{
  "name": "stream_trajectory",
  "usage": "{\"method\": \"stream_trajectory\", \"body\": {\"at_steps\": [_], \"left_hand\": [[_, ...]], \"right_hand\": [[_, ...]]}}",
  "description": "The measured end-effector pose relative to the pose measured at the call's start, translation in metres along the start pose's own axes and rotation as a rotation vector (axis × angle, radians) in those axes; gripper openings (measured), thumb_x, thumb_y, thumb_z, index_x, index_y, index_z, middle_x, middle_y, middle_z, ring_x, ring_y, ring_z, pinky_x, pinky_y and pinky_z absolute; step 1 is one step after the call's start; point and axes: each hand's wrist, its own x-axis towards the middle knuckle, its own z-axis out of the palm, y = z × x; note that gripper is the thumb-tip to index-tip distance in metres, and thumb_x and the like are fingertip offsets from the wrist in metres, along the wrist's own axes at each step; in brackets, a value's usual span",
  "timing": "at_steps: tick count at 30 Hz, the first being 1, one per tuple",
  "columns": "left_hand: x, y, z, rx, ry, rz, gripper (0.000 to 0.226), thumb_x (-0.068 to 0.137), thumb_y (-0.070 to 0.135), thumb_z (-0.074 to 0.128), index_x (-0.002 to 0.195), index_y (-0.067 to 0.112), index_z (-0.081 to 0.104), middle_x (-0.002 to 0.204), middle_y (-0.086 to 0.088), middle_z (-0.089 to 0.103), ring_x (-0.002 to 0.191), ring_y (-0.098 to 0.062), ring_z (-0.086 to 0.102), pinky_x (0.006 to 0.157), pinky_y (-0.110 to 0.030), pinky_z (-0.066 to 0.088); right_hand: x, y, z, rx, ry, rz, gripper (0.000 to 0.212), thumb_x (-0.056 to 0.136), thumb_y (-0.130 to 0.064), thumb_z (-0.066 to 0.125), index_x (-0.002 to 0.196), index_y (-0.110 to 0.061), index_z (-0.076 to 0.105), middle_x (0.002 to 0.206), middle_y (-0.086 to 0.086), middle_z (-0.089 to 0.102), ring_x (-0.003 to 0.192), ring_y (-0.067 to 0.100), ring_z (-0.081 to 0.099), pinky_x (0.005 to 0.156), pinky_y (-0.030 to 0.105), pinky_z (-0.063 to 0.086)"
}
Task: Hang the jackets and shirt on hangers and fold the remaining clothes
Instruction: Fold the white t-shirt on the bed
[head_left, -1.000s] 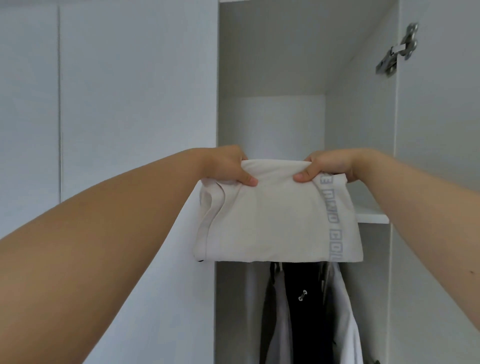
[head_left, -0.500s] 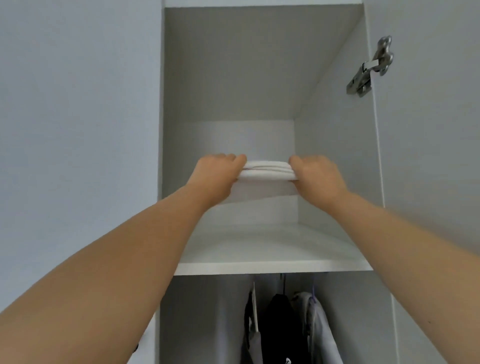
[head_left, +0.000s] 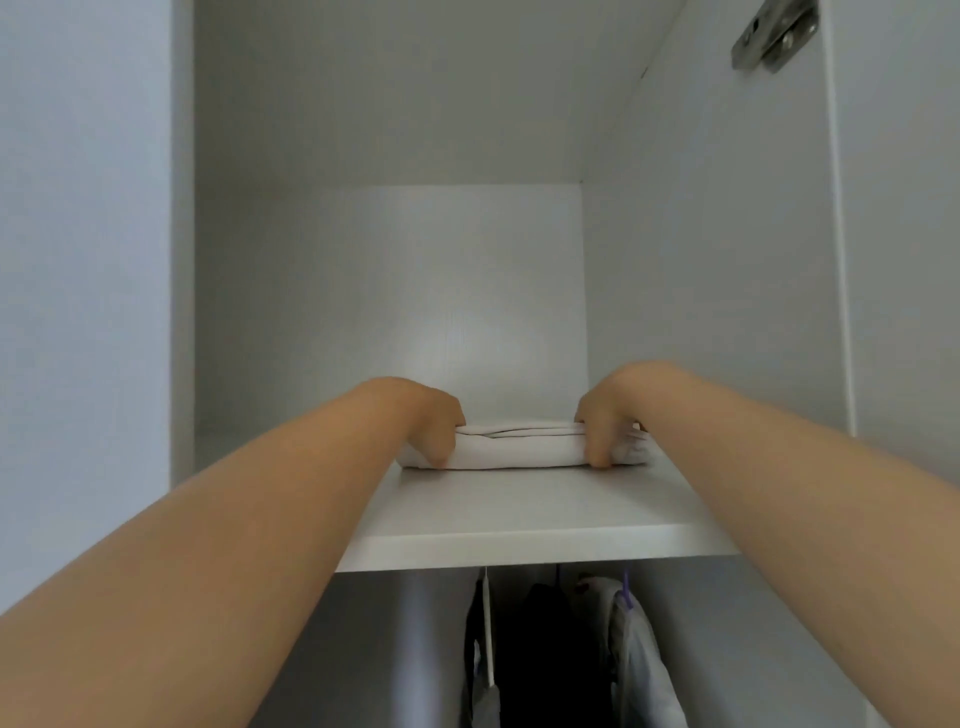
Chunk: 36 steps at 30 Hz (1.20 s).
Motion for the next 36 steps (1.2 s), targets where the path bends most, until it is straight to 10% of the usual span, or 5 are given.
{"method": "stream_trajectory", "body": {"at_steps": [7, 14, 19, 29, 36], "left_hand": [[0.051, -0.009, -0.029, -0.061, -0.33, -0.081, 0.049, 0.093, 0.011, 0.057, 0.14, 0.015, 0.043, 0.141, -0.008, 0.047, 0.126, -0.03, 0.048, 0.087, -0.035, 0.05], [0.134, -0.014, -0.011, 0.066, -0.355, -0.116, 0.049, 0.095, 0.025, 0.053, 0.141, 0.017, 0.04, 0.143, -0.009, 0.044, 0.123, -0.031, 0.049, 0.095, -0.035, 0.044], [0.18, -0.019, 0.025, 0.045, -0.084, -0.042, 0.041, 0.088, 0.023, 0.048, 0.128, 0.016, 0.052, 0.128, -0.009, 0.057, 0.114, -0.028, 0.057, 0.096, -0.034, 0.046], [0.209, -0.006, 0.074, -0.602, 0.265, 0.141, 0.052, 0.099, 0.012, 0.04, 0.148, 0.015, 0.022, 0.152, -0.003, 0.028, 0.136, -0.019, 0.033, 0.105, -0.02, 0.024], [0.213, -0.007, 0.076, -0.272, 0.465, 0.018, 0.031, 0.1, 0.024, 0.04, 0.13, 0.019, 0.048, 0.128, -0.006, 0.05, 0.115, -0.028, 0.052, 0.087, -0.028, 0.04]], "right_hand": [[0.044, 0.003, -0.049, 0.027, -0.254, 0.134, 0.064, 0.081, -0.027, 0.071, 0.137, -0.006, 0.049, 0.137, 0.014, 0.054, 0.122, 0.03, 0.054, 0.099, 0.039, 0.045], [0.112, -0.006, -0.05, -0.184, -0.134, 0.113, 0.041, 0.087, -0.038, 0.065, 0.114, -0.007, 0.064, 0.117, 0.01, 0.064, 0.103, 0.027, 0.06, 0.083, 0.03, 0.048], [0.159, -0.004, -0.004, -0.187, 0.284, -0.054, 0.04, 0.091, -0.021, 0.056, 0.128, -0.009, 0.054, 0.13, 0.008, 0.057, 0.116, 0.027, 0.058, 0.093, 0.035, 0.048], [0.18, 0.026, 0.027, -0.194, 0.435, 0.132, 0.033, 0.101, -0.015, 0.035, 0.131, -0.012, 0.05, 0.136, 0.007, 0.054, 0.125, 0.024, 0.052, 0.097, 0.034, 0.043], [0.174, 0.006, 0.026, -0.131, 0.651, -0.054, 0.029, 0.094, -0.003, 0.041, 0.121, -0.008, 0.052, 0.123, 0.012, 0.052, 0.113, 0.03, 0.055, 0.085, 0.036, 0.043]]}}
